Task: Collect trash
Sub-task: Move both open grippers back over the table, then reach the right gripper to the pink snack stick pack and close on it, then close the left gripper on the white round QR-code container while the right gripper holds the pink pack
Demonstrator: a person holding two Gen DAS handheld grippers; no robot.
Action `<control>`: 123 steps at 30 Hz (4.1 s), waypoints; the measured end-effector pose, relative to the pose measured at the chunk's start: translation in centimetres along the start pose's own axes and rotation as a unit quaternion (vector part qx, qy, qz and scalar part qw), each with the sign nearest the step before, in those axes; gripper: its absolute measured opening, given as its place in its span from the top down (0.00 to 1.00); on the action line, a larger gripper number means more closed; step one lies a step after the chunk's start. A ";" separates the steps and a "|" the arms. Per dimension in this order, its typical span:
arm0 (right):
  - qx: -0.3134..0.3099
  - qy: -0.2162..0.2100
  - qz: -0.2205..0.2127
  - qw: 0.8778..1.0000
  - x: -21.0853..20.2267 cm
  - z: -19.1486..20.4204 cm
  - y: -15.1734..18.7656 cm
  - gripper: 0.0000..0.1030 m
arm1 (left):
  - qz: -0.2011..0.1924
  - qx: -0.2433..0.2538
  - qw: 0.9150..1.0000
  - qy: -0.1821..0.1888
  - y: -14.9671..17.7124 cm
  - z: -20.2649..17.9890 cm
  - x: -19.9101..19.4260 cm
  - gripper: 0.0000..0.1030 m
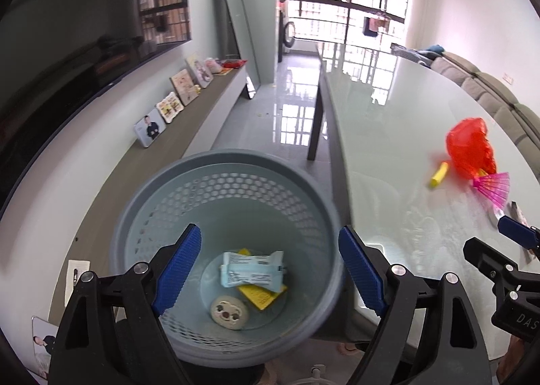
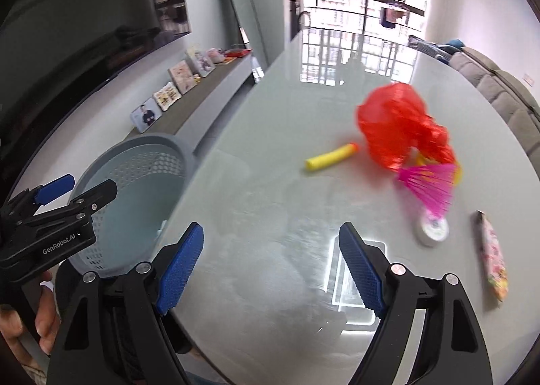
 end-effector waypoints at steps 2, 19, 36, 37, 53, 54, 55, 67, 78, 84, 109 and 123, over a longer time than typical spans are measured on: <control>0.017 0.018 -0.008 1.000 -0.7 -2.1 0.3 0.24 | -0.001 0.012 1.000 0.010 -0.2 -1.6 0.0 0.20; 0.121 0.128 -0.035 0.984 -5.1 -19.3 3.7 0.24 | -0.011 0.096 0.990 0.101 -2.3 -18.1 -1.7 0.18; 0.133 0.111 -0.028 0.984 -4.3 -25.3 4.1 0.24 | 0.008 0.118 0.989 0.094 -2.8 -23.9 -0.6 0.15; 0.133 0.108 -0.027 0.985 -4.2 -25.4 4.1 0.23 | 0.008 0.117 0.989 0.093 -2.7 -24.0 -0.5 0.15; 0.108 0.091 0.003 0.990 -2.2 -25.6 4.2 0.24 | 0.026 0.122 0.989 0.084 -1.8 -24.9 0.6 0.15; 0.107 0.096 0.007 0.990 -2.0 -25.7 4.2 0.24 | 0.027 0.123 0.988 0.085 -1.6 -25.1 0.7 0.15; 0.106 0.099 0.010 0.989 -1.8 -25.8 4.3 0.24 | 0.028 0.123 0.988 0.086 -1.6 -25.2 0.8 0.15; 0.113 0.103 0.019 0.988 -0.7 -27.5 4.0 0.25 | 0.039 0.124 0.987 0.095 -1.2 -26.8 1.6 0.15; 0.095 0.095 0.027 0.991 -0.2 -27.1 4.3 0.60 | 0.047 0.127 0.986 0.098 -0.6 -27.4 1.9 0.15; 0.102 0.082 0.022 0.991 -1.0 -27.1 4.3 0.68 | 0.048 0.131 0.985 0.106 -0.4 -28.4 2.0 0.15; 0.168 0.068 -0.008 0.983 -3.7 -29.0 5.0 0.68 | 0.069 0.155 0.977 0.128 -0.1 -34.3 4.8 0.33; 0.172 0.065 -0.009 0.983 -4.0 -27.8 5.3 0.68 | 0.065 0.165 0.973 0.145 0.2 -33.8 3.5 0.62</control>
Point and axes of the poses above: each gripper's, at about its wrist camera, not at the fingertips, and x roughly the way its jaws point, z to its left, y to its underside, the point moved 8 cm from there along x, roughly the way its jaws point, and after that the axes turned 4 degrees about x, right-handed, at the moved point
